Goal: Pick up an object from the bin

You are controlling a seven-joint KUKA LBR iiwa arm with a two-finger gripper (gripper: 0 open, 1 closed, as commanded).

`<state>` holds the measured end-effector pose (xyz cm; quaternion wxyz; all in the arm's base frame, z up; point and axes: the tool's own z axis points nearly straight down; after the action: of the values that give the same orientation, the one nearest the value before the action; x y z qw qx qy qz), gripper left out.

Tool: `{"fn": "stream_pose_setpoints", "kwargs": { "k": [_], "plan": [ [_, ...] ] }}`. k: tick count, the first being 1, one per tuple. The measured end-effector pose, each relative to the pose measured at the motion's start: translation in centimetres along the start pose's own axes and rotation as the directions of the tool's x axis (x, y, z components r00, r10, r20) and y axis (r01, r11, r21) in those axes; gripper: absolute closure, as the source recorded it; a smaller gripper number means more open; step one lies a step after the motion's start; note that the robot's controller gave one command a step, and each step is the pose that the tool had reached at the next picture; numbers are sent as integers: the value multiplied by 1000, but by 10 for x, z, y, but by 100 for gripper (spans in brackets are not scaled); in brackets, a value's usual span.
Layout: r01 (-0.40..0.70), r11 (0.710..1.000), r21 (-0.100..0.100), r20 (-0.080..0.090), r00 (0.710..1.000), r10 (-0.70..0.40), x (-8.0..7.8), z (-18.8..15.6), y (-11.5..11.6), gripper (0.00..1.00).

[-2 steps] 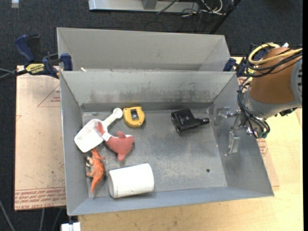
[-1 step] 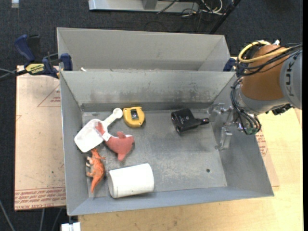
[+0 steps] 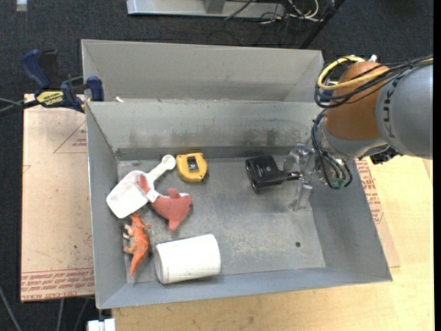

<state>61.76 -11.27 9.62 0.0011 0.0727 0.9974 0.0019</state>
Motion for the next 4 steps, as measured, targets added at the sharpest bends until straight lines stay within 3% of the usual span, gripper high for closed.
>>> {"fn": "stream_pose_setpoints", "kwargs": {
  "k": [1,2,3,4],
  "plan": [
    [176,984,4,2,984,-176,-6,10,12,0],
    [166,986,3,3,986,-166,-7,15,24,0],
    [-178,984,2,5,984,178,5,22,44,0],
    [364,931,3,4,931,-364,-4,26,118,100]
  ]
}}
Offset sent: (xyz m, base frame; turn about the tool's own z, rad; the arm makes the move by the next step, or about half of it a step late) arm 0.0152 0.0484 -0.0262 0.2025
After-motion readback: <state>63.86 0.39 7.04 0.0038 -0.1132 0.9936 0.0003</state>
